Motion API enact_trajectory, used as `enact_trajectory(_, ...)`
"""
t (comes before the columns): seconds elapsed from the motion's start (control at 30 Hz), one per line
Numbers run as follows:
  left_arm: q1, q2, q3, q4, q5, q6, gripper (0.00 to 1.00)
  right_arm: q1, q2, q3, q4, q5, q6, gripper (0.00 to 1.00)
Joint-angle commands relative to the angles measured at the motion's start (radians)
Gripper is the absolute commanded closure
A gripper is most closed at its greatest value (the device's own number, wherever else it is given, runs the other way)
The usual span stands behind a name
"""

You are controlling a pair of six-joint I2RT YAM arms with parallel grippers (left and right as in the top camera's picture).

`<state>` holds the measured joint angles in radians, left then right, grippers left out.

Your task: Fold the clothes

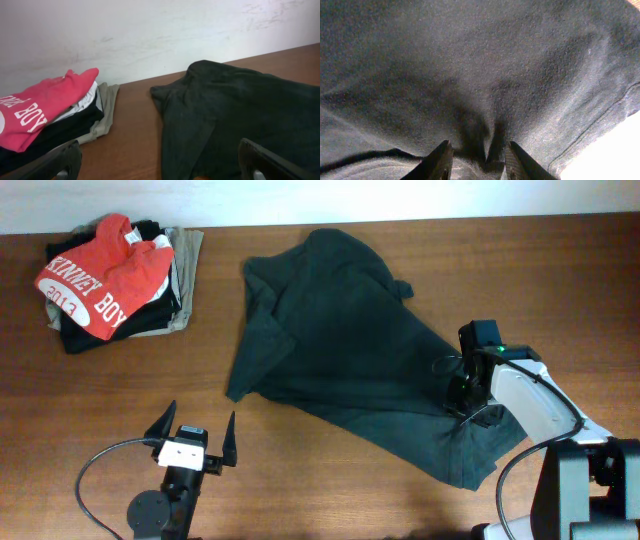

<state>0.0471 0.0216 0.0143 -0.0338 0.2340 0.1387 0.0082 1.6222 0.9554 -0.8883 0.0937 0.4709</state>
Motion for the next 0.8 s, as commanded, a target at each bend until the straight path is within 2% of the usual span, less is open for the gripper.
enact_trajectory(0.0,0.003,-0.008,-0.005,0.002,0.018,0.012,0.01,0.004,-0.01,-0.006,0.0,0.016,0.005,0.72)
enact_trajectory(0.13,0.003,-0.008,-0.005,0.002,0.018,0.012,0.01,0.004,-0.01,-0.006,-0.001,0.005,0.005,0.96)
enact_trajectory(0.23,0.003,-0.008,-0.005,0.003,0.038,0.011,0.01,0.004,-0.011,-0.005,-0.001,0.013,0.005,0.96)
enact_trajectory(0.37,0.003,-0.008,-0.005,0.18,0.314,0.013,0.01,0.004,-0.014,0.068,-0.06,0.008,0.017,0.96)
enact_trajectory(0.47,0.003,-0.008,0.003,0.232,0.402,-0.026,0.01,0.004,-0.059,0.158,-0.171,-0.042,0.016,0.96)
enact_trajectory(0.57,0.003,0.009,0.063,0.222,0.455,-0.071,0.01,0.005,-0.163,0.18,-0.2,-0.064,0.016,0.96)
enact_trajectory(0.67,0.003,0.156,0.236,0.116,0.462,-0.07,0.01,0.005,-0.336,0.18,-0.2,-0.137,0.016,0.96)
enact_trajectory(0.73,0.003,0.348,0.409,0.001,0.512,-0.029,0.01,0.005,-0.445,0.18,-0.206,-0.151,0.015,0.96)
enact_trajectory(0.77,0.003,0.507,0.554,-0.097,0.583,0.005,0.01,0.005,-0.505,0.18,-0.229,-0.158,0.011,0.96)
